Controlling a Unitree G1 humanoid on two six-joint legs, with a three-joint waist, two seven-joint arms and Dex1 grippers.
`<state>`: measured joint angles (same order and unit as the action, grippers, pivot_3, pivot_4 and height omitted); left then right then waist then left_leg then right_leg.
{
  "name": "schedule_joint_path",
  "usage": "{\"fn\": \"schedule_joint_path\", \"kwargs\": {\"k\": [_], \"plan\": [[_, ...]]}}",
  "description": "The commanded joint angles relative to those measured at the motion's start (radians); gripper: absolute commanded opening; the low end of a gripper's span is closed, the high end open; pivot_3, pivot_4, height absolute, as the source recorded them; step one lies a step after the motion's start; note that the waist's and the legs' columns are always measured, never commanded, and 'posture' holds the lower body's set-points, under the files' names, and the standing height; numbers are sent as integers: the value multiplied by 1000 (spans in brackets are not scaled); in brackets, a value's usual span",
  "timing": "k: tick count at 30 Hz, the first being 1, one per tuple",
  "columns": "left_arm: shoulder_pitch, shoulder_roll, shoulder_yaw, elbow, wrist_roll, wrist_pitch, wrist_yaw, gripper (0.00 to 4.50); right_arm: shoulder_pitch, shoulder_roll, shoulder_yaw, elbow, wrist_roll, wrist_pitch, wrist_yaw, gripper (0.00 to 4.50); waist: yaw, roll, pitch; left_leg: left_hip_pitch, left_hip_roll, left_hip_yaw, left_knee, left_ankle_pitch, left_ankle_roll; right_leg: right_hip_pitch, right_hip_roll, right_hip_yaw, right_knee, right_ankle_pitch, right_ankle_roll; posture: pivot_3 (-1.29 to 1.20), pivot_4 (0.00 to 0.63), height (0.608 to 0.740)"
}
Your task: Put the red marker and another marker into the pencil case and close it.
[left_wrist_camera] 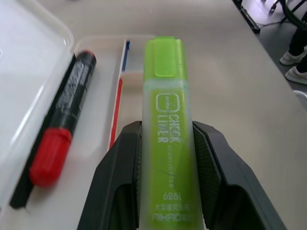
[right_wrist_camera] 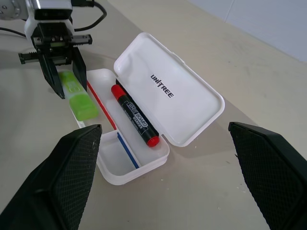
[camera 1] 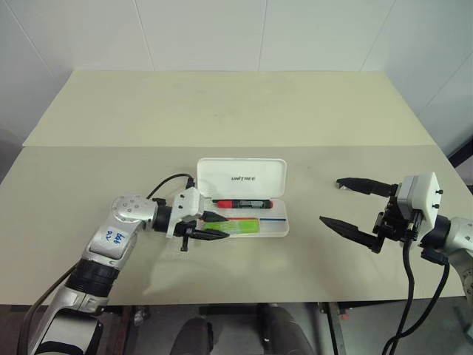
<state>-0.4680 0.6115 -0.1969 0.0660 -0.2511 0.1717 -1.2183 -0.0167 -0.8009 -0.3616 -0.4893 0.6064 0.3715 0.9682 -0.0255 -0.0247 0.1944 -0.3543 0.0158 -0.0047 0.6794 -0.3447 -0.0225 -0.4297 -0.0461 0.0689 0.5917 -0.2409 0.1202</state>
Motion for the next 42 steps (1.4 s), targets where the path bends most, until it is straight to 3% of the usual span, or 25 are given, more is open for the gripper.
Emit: {"fn": "schedule_joint_path", "kwargs": {"k": [1, 31, 41, 42], "plan": [[-35, 9, 6, 18, 16, -35, -13, 1032, -6, -6, -25, -43, 23, -6, -16, 4500, 0, 0, 0, 0, 0, 0, 0, 0, 0, 0, 0, 0, 0, 0, 0, 0, 150, 740], [-110, -58, -25, 126, 72, -94, -19, 1032, 10, 7, -22, -77, 33, -12, -59, 4500, 0, 0, 0, 0, 0, 0, 1, 0, 0, 0, 0, 0, 1, 0, 0, 0, 150, 740], [-121, -92, -19, 145, 60, -103, -36, 4305, -3, 11, -8, -68, 28, -18, -66, 4500, 1, 0, 0, 0, 0, 0, 1, 0, 0, 0, 0, 0, 1, 0, 0, 0, 150, 740], [-120, -94, -16, 145, 59, -101, -35, 4467, -5, 12, -5, -65, 26, -19, -65, 4500, 1, 0, 0, 0, 0, 0, 1, 0, 0, 0, 0, 0, 1, 0, 0, 0, 150, 740]]}}
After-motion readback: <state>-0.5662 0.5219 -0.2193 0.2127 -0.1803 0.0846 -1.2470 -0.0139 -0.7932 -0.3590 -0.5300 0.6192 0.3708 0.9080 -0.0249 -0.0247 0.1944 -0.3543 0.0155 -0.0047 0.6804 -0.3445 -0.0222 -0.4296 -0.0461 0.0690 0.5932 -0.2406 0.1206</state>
